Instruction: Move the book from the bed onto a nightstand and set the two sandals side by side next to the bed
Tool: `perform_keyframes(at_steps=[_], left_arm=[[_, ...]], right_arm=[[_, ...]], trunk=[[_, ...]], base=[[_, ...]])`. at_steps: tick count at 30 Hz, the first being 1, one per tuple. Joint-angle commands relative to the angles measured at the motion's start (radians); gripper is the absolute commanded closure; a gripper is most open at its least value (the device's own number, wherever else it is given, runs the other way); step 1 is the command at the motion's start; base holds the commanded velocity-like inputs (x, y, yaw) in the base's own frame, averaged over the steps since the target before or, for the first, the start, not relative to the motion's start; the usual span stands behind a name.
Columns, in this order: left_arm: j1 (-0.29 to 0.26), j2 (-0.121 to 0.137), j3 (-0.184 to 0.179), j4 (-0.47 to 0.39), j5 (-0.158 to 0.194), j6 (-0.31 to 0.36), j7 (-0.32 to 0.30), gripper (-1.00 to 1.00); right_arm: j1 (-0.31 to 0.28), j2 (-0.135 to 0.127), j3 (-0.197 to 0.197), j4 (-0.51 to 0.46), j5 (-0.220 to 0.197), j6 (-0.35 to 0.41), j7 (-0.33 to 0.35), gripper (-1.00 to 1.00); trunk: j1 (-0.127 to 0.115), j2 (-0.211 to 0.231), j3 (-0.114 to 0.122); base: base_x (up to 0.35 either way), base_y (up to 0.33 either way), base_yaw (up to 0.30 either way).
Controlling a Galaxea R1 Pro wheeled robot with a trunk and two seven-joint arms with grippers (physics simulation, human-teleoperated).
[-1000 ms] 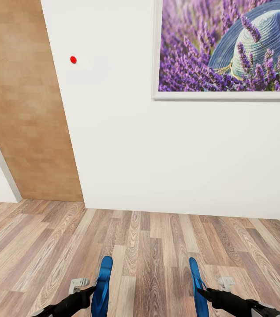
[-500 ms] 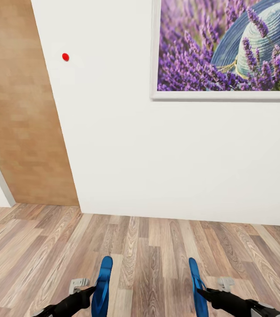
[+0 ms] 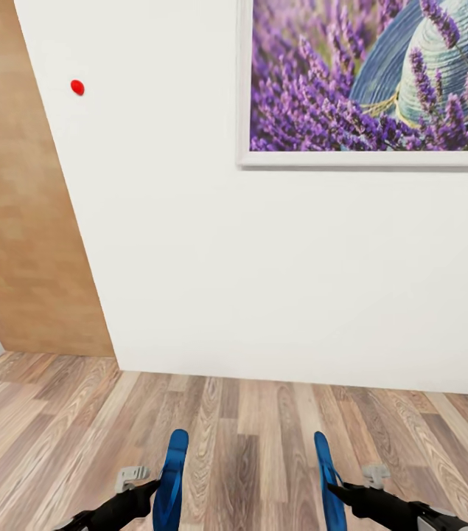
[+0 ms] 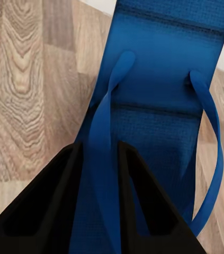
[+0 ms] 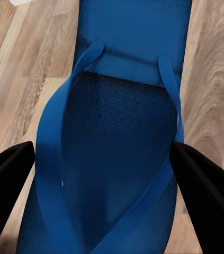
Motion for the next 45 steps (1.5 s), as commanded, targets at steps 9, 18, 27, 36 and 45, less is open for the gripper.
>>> perform_keyframes(at_steps=[9,18,27,36,45], left_arm=[[-0.001,0.000,0.000,0.001,0.000,-0.007,0.003,1.00],[-0.002,0.000,0.000,0.001,0.000,-0.008,0.003,1.00],[-0.001,0.000,0.000,0.001,0.000,-0.008,0.003,1.00],[-0.001,0.000,0.000,0.001,0.000,-0.008,0.003,1.00],[-0.001,0.000,0.000,0.001,0.000,-0.008,0.003,1.00]], right_arm=[[-0.001,0.000,0.007,0.003,-0.007,-0.008,0.004,1.00],[-0.001,0.001,0.006,0.004,-0.007,-0.008,0.004,1.00],[-0.001,0.001,0.007,0.003,-0.007,-0.008,0.004,1.00],[-0.001,0.001,0.007,0.003,-0.007,-0.008,0.004,1.00],[-0.001,0.001,0.007,0.004,-0.006,-0.008,0.004,1.00]], trunk=[[0.000,0.000,-0.001],[0.000,0.000,-0.003],[0.000,0.000,-0.004],[0.000,0.000,-0.004],[0.000,0.000,-0.004]], base=[[0.287,-0.112,0.007],[0.179,-0.034,0.180],[0.008,-0.001,0.242],[0.000,0.000,0.258],[0.009,0.000,0.231]])
